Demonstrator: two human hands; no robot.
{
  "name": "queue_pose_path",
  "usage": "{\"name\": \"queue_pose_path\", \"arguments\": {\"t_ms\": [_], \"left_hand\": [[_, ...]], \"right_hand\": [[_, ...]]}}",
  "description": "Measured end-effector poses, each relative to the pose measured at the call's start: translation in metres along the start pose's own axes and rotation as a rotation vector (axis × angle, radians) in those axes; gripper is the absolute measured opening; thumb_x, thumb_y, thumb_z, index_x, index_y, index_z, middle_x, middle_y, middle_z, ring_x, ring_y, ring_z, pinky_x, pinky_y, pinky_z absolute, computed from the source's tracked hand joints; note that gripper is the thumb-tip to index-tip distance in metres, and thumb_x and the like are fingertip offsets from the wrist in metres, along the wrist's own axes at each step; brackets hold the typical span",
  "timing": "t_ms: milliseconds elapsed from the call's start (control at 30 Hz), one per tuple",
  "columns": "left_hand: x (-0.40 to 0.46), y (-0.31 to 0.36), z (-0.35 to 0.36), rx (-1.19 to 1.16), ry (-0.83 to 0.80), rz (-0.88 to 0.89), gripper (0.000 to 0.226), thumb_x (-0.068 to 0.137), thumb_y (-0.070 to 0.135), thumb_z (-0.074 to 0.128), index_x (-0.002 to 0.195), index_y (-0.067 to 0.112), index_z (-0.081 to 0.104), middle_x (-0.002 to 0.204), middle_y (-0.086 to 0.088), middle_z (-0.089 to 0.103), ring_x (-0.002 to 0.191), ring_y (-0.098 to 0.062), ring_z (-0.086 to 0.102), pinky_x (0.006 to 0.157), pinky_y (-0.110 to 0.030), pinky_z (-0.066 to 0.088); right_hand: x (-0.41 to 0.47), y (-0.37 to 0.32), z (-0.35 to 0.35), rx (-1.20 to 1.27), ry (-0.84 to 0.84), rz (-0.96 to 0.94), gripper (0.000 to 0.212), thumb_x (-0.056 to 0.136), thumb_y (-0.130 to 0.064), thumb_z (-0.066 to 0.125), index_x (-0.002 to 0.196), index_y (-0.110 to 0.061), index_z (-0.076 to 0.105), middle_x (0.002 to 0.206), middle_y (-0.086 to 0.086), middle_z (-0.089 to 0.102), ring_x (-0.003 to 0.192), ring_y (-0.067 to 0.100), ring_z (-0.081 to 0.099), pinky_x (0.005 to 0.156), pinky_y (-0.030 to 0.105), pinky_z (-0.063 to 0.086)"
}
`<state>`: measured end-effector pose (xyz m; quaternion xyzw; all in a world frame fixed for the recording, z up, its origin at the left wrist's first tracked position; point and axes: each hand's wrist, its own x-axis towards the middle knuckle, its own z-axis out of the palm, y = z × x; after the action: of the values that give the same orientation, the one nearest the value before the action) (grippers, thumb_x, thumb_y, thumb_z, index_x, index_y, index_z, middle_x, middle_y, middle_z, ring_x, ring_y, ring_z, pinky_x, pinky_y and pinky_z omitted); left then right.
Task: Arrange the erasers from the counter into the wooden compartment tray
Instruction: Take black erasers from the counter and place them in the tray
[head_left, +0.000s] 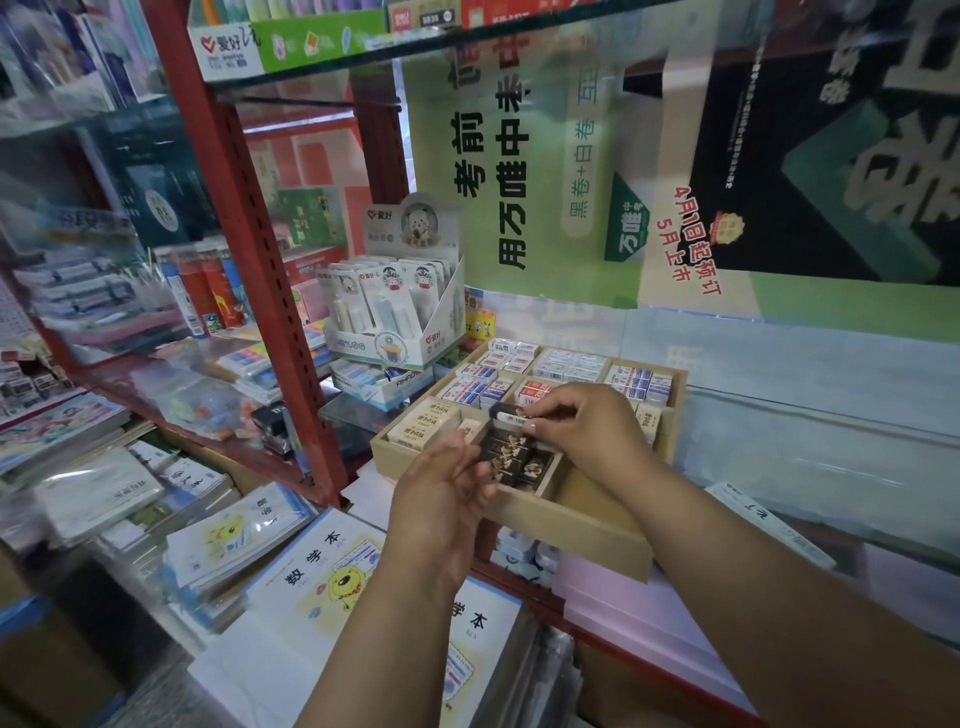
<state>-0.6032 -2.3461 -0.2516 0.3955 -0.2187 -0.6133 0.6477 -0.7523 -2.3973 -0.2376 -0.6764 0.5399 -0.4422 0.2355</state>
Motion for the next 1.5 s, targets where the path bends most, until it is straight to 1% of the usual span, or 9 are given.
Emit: {"name": "queue_pose_path", "arguments": {"t_ms": [267,467,600,833,1033,1233,1400,1433,1500], "left_hand": [[0.001,0.000,-0.009,-0.054,0.065,-0.022,0.027,0.096,0.005,0.050,0.121,0.005,0.060,0.072,-0.001,0.054,0.052,-0.009,0.047,0.048,-0.019,0.041],[-0.002,-0.002,-0.007,-0.034,0.065,-0.027,0.020,0.096,0.007,0.050,0.112,0.008,0.062,0.066,0.000,0.054,0.051,-0.009,0.046,0.050,-0.020,0.041],[-0.010,-0.008,0.001,-0.012,0.003,-0.048,0.016,0.096,0.010,0.048,0.103,0.011,0.062,0.062,0.001,0.055,0.050,-0.010,0.045,0.048,-0.021,0.038],[-0.033,-0.037,0.049,0.026,-0.166,-0.215,0.016,0.096,0.015,0.048,0.088,0.016,0.062,0.059,0.003,0.052,0.046,-0.008,0.044,0.041,-0.017,0.036],[-0.065,-0.101,0.103,0.045,-0.299,-0.506,0.014,0.093,0.013,0.050,0.086,0.013,0.063,0.058,0.000,0.052,0.041,-0.008,0.045,0.038,-0.015,0.037],[-0.084,-0.149,0.141,0.137,-0.336,-0.639,0.005,0.077,0.011,0.062,0.082,0.013,0.064,0.056,-0.001,0.055,0.039,-0.010,0.047,0.038,-0.015,0.037],[-0.090,-0.168,0.161,0.195,-0.357,-0.678,0.006,0.075,0.010,0.062,0.080,0.013,0.063,0.054,0.000,0.055,0.037,-0.009,0.046,0.036,-0.015,0.037],[-0.090,-0.171,0.164,0.201,-0.357,-0.685,0.005,0.079,0.009,0.060,0.080,0.013,0.063,0.054,0.001,0.054,0.037,-0.009,0.046,0.037,-0.015,0.037],[-0.089,-0.176,0.169,0.190,-0.351,-0.706,0.008,0.085,0.009,0.057,0.081,0.012,0.063,0.055,0.000,0.054,0.037,-0.009,0.046,0.037,-0.015,0.036]], "right_hand": [[0.027,0.002,0.024,-0.435,-0.224,0.004,0.007,0.084,-0.010,0.067,0.085,-0.007,0.074,0.086,0.006,0.069,0.078,0.017,0.057,0.069,0.022,0.037],[0.031,0.010,0.027,-0.443,-0.204,0.008,0.008,0.083,-0.011,0.069,0.083,-0.007,0.076,0.072,-0.005,0.052,0.075,0.011,0.051,0.070,0.021,0.035],[0.020,0.010,0.016,-0.352,-0.101,-0.095,0.010,0.079,-0.024,0.074,0.086,-0.016,0.076,0.089,-0.003,0.048,0.086,0.013,0.047,0.072,0.025,0.035],[-0.027,0.024,-0.056,-0.277,0.168,-0.146,0.009,0.079,-0.020,0.070,0.085,-0.015,0.074,0.084,-0.006,0.051,0.084,0.012,0.049,0.077,0.021,0.036],[-0.091,0.100,-0.171,-0.548,0.300,0.189,0.029,0.082,-0.027,0.070,0.105,-0.011,0.069,0.100,0.009,0.061,0.100,0.026,0.056,0.088,0.027,0.038],[-0.133,0.170,-0.263,-0.951,0.292,0.629,0.073,0.082,-0.065,0.051,0.131,-0.011,0.050,0.129,0.021,0.052,0.121,0.036,0.047,0.103,0.040,0.037],[-0.135,0.210,-0.255,-1.057,0.096,0.673,0.100,0.085,-0.070,-0.002,0.109,-0.004,0.068,0.106,0.031,0.063,0.099,0.044,0.059,0.087,0.052,0.047],[-0.131,0.210,-0.250,-1.079,0.081,0.667,0.097,0.085,-0.068,-0.004,0.105,-0.010,0.070,0.101,0.024,0.065,0.093,0.039,0.061,0.081,0.048,0.050],[-0.129,0.200,-0.241,-1.108,0.110,0.592,0.067,0.083,-0.064,0.024,0.090,-0.016,0.071,0.088,0.014,0.064,0.080,0.032,0.062,0.067,0.040,0.051]]}}
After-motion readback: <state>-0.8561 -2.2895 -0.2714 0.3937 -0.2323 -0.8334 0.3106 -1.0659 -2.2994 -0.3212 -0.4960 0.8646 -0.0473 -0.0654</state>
